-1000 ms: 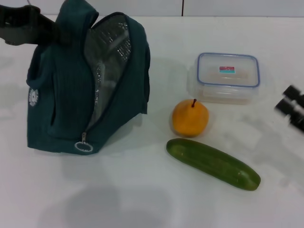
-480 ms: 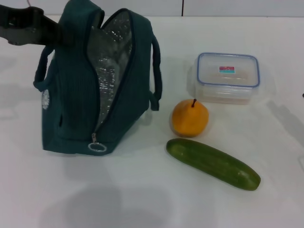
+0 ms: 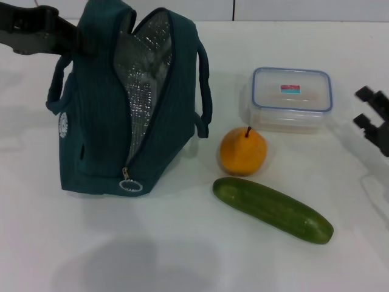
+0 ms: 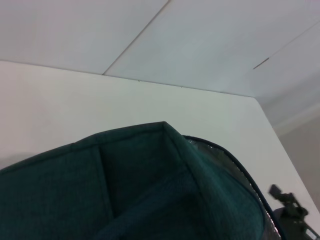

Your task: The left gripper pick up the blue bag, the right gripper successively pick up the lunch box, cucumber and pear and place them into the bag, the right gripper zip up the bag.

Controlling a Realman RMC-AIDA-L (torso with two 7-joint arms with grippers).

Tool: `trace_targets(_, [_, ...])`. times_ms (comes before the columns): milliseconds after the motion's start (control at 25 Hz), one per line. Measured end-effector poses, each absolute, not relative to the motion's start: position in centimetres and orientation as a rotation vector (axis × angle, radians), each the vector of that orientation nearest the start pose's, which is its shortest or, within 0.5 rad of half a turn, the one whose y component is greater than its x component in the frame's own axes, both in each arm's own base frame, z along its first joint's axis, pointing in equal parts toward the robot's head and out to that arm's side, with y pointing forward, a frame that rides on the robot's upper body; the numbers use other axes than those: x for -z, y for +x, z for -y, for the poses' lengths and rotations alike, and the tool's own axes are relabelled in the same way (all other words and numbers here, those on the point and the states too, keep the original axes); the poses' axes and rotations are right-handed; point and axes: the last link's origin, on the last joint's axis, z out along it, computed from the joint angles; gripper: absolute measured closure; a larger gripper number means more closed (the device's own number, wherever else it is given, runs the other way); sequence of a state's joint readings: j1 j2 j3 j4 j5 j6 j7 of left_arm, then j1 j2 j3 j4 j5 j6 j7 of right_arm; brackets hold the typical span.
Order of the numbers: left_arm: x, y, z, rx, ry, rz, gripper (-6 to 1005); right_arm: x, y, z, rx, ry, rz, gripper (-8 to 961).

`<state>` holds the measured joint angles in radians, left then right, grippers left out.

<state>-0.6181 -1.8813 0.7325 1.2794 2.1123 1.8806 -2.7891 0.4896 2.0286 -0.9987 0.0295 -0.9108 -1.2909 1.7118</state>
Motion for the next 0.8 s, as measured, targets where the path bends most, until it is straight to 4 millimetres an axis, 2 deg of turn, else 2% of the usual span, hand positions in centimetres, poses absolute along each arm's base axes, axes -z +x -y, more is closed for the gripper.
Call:
trace_targets(280, [-15.1, -18.8, -35.6, 0.401, -2.412, 1.623, 954, 3.8, 31.3, -33.2, -1.373, -1.561, -1.853, 133])
trace_targets(800, [-14.9, -18.9, -35.5, 0.407, -2.429, 1.598, 954, 3.8, 29.9, -35.3, -1.362, -1.587, -1.831, 138])
